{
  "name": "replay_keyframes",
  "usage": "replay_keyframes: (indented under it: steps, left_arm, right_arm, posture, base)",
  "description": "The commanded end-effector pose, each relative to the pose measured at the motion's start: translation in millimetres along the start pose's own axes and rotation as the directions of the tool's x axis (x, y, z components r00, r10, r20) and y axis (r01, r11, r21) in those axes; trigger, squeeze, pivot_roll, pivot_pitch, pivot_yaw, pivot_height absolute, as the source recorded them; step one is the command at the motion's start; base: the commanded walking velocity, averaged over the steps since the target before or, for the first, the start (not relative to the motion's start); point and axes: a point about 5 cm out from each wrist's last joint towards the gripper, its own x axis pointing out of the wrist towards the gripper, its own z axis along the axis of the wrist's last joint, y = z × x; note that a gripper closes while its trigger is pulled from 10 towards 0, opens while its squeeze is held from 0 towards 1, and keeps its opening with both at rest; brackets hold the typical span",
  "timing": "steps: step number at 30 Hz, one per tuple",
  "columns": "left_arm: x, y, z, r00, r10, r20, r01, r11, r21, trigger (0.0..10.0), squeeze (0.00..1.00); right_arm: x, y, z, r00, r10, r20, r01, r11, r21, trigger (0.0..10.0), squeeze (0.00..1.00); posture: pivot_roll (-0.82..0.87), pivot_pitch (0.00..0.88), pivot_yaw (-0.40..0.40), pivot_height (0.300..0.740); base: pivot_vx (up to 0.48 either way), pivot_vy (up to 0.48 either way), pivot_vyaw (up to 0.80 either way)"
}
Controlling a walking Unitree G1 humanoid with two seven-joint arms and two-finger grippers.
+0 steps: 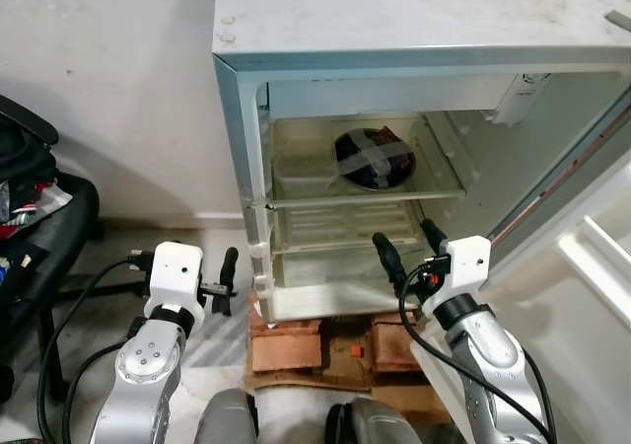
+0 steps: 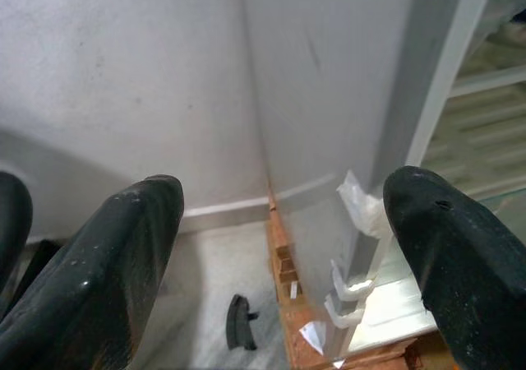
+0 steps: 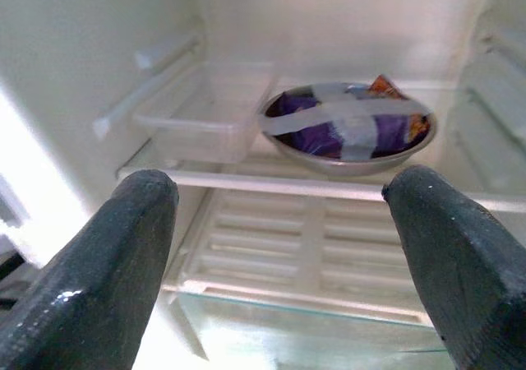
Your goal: Restocking fridge
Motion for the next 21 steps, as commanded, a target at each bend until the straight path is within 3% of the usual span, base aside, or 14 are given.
replay_keyframes:
  steps: [1, 9, 19, 21]
  left_arm:
    - [0.1, -2.7, -4.2, 1.000, -0.016, -0.014, 0.016, 1.000, 0.005, 10.0, 0.00]
    - [4.9, -6.5, -6.6, 1.000, -0.029, -0.009, 0.029, 1.000, 0.012, 10.0, 0.00]
    - [18.8, -2.3, 0.4, 1.000, -0.019, 0.018, 0.018, 0.999, 0.034, 10.0, 0.00]
    - [21.5, 12.1, 13.1, 0.997, 0.054, 0.047, -0.055, 0.998, 0.023, 10.0, 0.00]
  right_arm:
    - [-1.5, 0.7, 2.5, 1.000, -0.003, -0.001, 0.003, 1.000, -0.012, 10.0, 0.00]
    - [5.3, 10.2, 7.3, 0.998, 0.059, 0.005, -0.058, 0.996, -0.070, 10.0, 0.00]
    - [16.7, 3.9, 14.1, 0.998, 0.051, 0.021, -0.050, 0.996, -0.079, 10.0, 0.00]
    - [16.0, -6.5, 25.6, 0.996, 0.084, 0.040, -0.074, 0.976, -0.207, 10.0, 0.00]
  posture:
    - [0.05, 0.078, -0.026, 0.740]
    - [0.06, 0.057, -0.026, 0.740]
    - [0.06, 0.041, 0.004, 0.740]
    - [0.07, 0.041, 0.017, 0.740]
  base:
    - [-0.322, 0.000, 0.00]
    - [-0.334, 0.000, 0.00]
    - [-0.287, 0.000, 0.00]
    - [-0.259, 0.000, 0.00]
